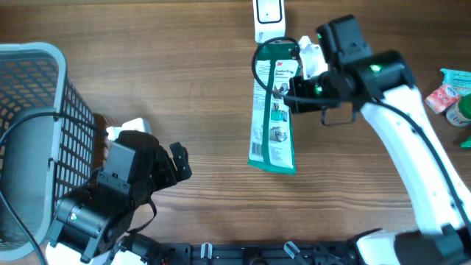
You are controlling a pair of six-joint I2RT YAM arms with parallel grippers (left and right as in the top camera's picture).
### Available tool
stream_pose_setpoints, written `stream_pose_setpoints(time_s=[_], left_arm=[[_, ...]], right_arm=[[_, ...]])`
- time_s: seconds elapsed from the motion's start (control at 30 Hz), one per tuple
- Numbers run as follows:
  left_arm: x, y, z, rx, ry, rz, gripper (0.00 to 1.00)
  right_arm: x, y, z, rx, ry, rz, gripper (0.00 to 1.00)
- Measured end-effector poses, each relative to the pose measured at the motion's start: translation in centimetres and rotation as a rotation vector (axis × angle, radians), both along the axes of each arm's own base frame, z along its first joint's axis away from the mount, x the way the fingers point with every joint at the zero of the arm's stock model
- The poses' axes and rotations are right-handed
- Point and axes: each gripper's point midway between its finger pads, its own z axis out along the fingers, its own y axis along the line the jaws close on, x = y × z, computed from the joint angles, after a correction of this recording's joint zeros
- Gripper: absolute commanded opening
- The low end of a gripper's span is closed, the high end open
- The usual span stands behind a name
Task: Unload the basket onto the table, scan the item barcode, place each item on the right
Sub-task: 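Grip gloves pack with left gripper beside the right gripper, then open right gripper and regrasp gloves pack lower down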
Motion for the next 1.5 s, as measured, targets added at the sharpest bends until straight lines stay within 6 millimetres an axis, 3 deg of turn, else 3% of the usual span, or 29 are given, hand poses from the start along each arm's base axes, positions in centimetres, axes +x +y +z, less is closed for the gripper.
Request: stream_pose_setpoints(time_s=[0.03, 0.27, 0.4, 0.47, 0.57, 0.67, 0.73, 0.8, 0.9, 0.93, 0.97, 1.0, 1.07, 1.1, 1.2, 1.27, 1.3, 1.4, 1.5], left_arm=[[0.4, -0.2, 0.3, -0.009, -0.019, 0.000, 1.00], [4.4, -2.0, 2.0, -0.120, -0.130, 0.069, 1.00], [8.9, -5.3, 5.3, -0.288, -0.286, 0.051, 1.00], [9.9, -6.8, 6.4, -0.355, -0.324, 0.010, 1.00], [9.7, -8.1, 7.1, -0.412, -0.323, -0.044, 0.98], [9.2, -9.2, 7.4, -0.459, -0.307, -0.093, 0.86], [9.1, -10.0, 8.1, -0.500, -0.317, -0.129, 0.86], [8.9, -10.9, 9.1, -0.545, -0.334, -0.179, 0.95], [8.6, -11.8, 9.9, -0.587, -0.341, -0.229, 1.00], [8.5, -11.9, 9.9, -0.583, -0.344, -0.239, 1.00], [8.5, -11.9, 9.8, -0.565, -0.349, -0.258, 1.00], [8.3, -11.7, 9.4, -0.534, -0.349, -0.274, 1.00], [8.2, -10.7, 8.4, -0.460, -0.343, -0.256, 1.00], [8.0, -9.9, 7.8, -0.420, -0.334, -0.227, 1.00], [7.3, -6.4, 7.1, -0.294, -0.344, -0.110, 1.00], [5.2, -2.7, 6.6, -0.179, -0.341, -0.001, 1.00], [4.0, -0.6, 6.0, -0.119, -0.327, 0.068, 1.00], [0.6, 4.5, 4.2, -0.006, -0.255, 0.293, 1.00], [-1.7, 7.7, 2.4, 0.046, -0.177, 0.498, 1.00]], right_arm=[[-1.1, 0.3, 1.4, 0.036, -0.024, 0.038, 0.04], [-7.3, 1.7, 6.3, 0.207, -0.097, 0.288, 0.04], [-9.8, 3.2, 8.4, 0.350, -0.114, 0.429, 0.04], [-10.2, 3.6, 8.8, 0.384, -0.119, 0.455, 0.04], [-10.3, 4.0, 9.4, 0.422, -0.131, 0.477, 0.04], [-10.7, 4.7, 10.5, 0.490, -0.142, 0.507, 0.04], [-10.8, 5.0, 11.1, 0.523, -0.153, 0.523, 0.04], [-10.9, 5.2, 11.4, 0.547, -0.156, 0.534, 0.04], [-10.6, 5.3, 12.0, 0.569, -0.178, 0.542, 0.04], [-10.3, 5.1, 11.8, 0.559, -0.173, 0.518, 0.10], [-9.5, 4.5, 11.1, 0.510, -0.167, 0.467, 0.42], [-8.2, 3.5, 9.7, 0.408, -0.171, 0.396, 0.62], [-6.2, 1.5, 7.7, 0.253, -0.167, 0.267, 0.94], [-5.3, 1.0, 6.9, 0.207, -0.174, 0.229, 0.99], [-3.1, 0.5, 2.1, 0.137, -0.119, 0.154, 1.00], [-2.8, 0.6, -2.8, 0.095, -0.020, 0.132, 1.00], [-2.9, 0.9, -4.2, 0.079, 0.001, 0.139, 1.00], [-3.3, 4.1, -7.6, -0.059, -0.008, 0.167, 1.00], [-4.6, 8.7, -10.8, -0.193, -0.038, 0.201, 1.00]])
